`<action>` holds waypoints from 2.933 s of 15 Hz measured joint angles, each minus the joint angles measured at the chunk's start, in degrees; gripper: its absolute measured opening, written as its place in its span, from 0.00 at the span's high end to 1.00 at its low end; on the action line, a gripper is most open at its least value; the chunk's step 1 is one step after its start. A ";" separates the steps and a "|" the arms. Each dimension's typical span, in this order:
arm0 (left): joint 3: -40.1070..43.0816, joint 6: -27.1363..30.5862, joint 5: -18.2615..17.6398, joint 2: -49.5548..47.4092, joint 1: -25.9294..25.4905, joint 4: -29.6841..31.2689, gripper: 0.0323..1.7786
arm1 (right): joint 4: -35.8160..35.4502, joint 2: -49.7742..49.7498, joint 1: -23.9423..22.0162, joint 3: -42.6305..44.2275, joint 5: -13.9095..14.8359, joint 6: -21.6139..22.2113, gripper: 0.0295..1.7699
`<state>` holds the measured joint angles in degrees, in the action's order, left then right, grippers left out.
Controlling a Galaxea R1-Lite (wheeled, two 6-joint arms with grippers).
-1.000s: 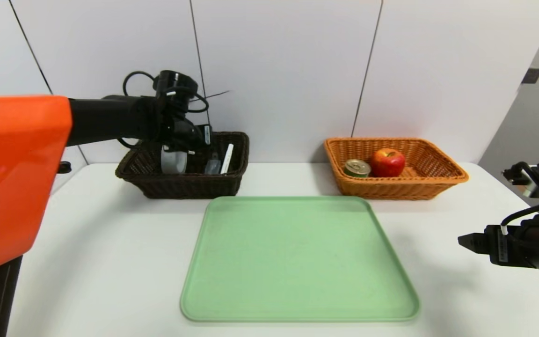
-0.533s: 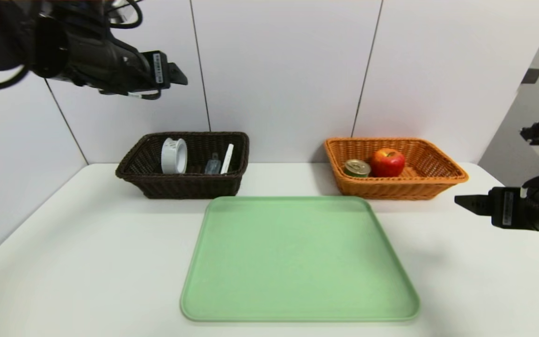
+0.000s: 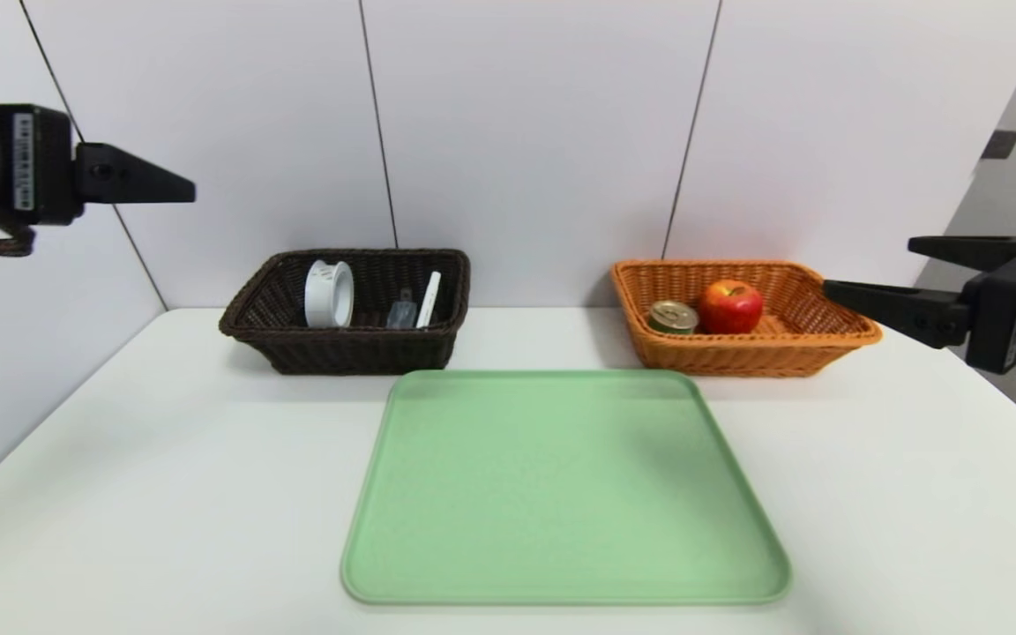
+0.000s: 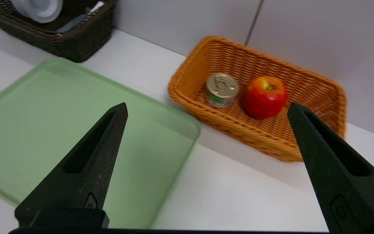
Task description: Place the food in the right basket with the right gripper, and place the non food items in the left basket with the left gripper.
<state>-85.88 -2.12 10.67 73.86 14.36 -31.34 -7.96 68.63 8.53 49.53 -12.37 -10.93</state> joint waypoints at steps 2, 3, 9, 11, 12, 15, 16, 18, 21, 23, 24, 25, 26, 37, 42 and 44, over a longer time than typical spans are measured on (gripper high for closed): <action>4.85 -0.38 5.12 -4.96 -3.40 1.00 0.07 | 0.11 -3.10 -4.33 -2.99 1.88 -0.41 0.04; 7.25 -0.68 5.67 -7.47 -5.39 1.79 0.06 | 0.17 -4.78 -6.12 -5.49 4.44 -0.33 0.04; 29.35 -2.50 6.23 -30.15 -10.01 2.44 0.06 | -1.10 -23.54 -8.53 -23.32 18.52 1.32 0.04; 37.49 -2.62 6.34 -39.47 -11.91 2.18 0.05 | -0.90 -31.56 -8.75 -29.05 19.61 1.38 0.04; 40.98 -2.62 6.28 -43.41 -13.18 2.11 0.05 | -0.80 -35.58 -8.83 -32.23 20.20 1.29 0.04; 48.90 -2.61 5.89 -53.47 -15.46 2.02 0.05 | 0.37 -47.69 -8.61 -40.08 20.47 1.12 0.04; 51.35 -2.47 5.75 -56.64 -15.70 2.05 0.05 | 1.11 -51.96 -8.44 -42.16 20.31 1.10 0.04; 55.85 -2.17 5.10 -61.71 -15.79 2.29 0.05 | 2.84 -59.73 -8.33 -45.13 19.40 1.05 0.04; 62.93 1.39 0.13 -69.18 -15.35 3.36 0.05 | 4.16 -66.11 -8.29 -47.77 16.80 0.85 0.04; 67.91 4.02 -3.07 -71.97 -15.10 8.03 0.05 | 3.00 -67.67 -8.31 -48.93 13.31 0.91 0.04; 70.92 4.86 -4.66 -72.70 -15.04 10.87 0.05 | 2.86 -68.08 -8.31 -49.20 12.75 1.16 0.04; 74.92 5.95 -6.40 -73.23 -14.99 14.46 0.05 | 3.39 -68.39 -8.29 -49.40 12.67 1.40 0.04; 78.75 7.05 -8.36 -73.53 -14.96 19.11 0.05 | 3.83 -68.56 -8.31 -49.43 12.58 1.55 0.04; 85.88 4.46 -12.18 -73.96 -14.96 31.44 0.05 | 4.49 -68.74 -8.35 -49.53 12.47 0.35 0.04; 85.88 4.38 -12.15 -73.94 -14.96 31.52 0.05 | 7.80 -68.73 -8.29 -49.51 9.00 -0.80 0.04; 85.88 3.83 -12.07 -73.91 -14.98 31.52 0.05 | 8.73 -68.73 -8.29 -49.35 10.12 3.97 0.04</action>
<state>0.00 1.71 -1.40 -0.05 -0.62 0.18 0.77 -0.10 0.24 0.18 -2.26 -6.96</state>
